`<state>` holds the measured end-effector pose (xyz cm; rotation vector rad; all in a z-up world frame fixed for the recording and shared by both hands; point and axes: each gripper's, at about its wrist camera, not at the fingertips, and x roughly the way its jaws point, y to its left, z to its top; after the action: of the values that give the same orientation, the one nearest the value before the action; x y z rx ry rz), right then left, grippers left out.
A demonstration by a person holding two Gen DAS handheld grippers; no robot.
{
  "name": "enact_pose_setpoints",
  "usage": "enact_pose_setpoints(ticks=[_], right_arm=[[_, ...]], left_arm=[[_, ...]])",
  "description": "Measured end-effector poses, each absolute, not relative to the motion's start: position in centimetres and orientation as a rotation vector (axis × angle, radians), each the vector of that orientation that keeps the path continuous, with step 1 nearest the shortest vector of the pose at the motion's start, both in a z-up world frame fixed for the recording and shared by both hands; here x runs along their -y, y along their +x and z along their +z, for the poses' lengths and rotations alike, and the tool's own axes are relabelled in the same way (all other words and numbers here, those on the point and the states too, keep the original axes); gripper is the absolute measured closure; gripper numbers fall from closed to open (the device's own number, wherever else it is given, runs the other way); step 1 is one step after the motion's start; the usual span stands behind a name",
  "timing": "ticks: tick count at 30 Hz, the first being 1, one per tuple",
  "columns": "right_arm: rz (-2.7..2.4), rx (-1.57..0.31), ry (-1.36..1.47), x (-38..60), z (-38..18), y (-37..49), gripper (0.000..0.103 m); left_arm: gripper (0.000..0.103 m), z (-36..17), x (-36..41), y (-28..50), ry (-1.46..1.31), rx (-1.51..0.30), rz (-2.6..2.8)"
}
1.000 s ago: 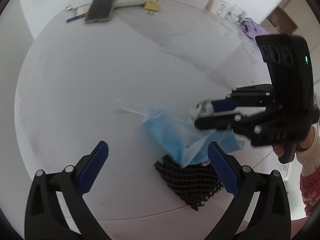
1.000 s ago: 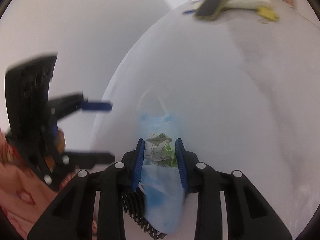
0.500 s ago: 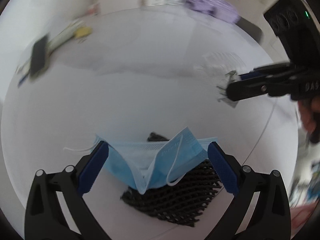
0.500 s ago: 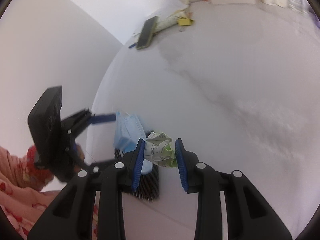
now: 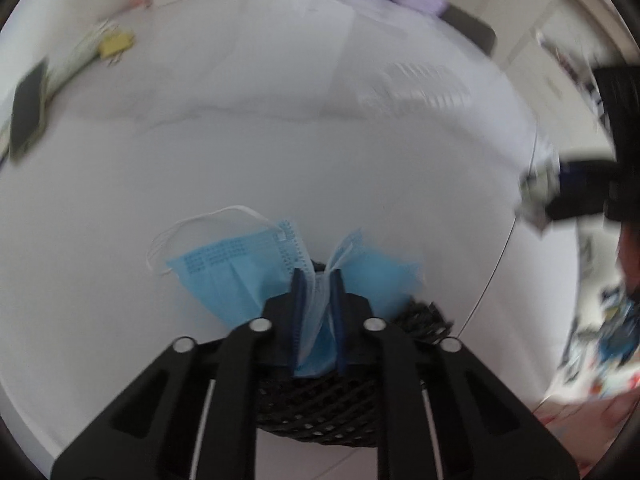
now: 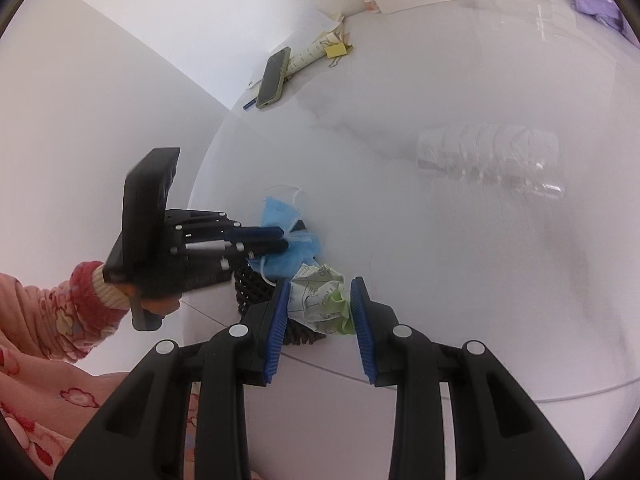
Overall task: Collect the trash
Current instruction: 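Grasp the blue face mask with the left tool, then carry the mask with left tool while right tool carries the paper over the bin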
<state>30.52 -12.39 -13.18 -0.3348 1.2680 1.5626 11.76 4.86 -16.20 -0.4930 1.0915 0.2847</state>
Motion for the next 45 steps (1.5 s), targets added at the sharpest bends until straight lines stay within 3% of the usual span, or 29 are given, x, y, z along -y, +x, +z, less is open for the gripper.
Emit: enact_pose_setpoints(ticks=[12, 23, 35, 45], right_arm=[[1.516, -1.200, -0.242, 17.6, -11.2, 30.6, 0.071], [1.280, -1.099, -0.126, 33.4, -7.5, 33.5, 0.071], [0.719, -1.108, 0.084, 62.7, -9.8, 33.6, 0.071], [0.604, -1.127, 0.180, 71.8, -13.0, 32.4, 0.071]], left_arm=[[0.097, -10.0, -1.8, 10.0, -0.512, -0.946, 0.371], [0.097, -3.9, 14.2, 17.2, -0.401, -0.877, 0.102], [0.097, -7.0, 39.5, 26.2, -0.182, -1.054, -0.380], [0.097, -11.6, 52.8, 29.4, -0.049, -1.220, -0.493]])
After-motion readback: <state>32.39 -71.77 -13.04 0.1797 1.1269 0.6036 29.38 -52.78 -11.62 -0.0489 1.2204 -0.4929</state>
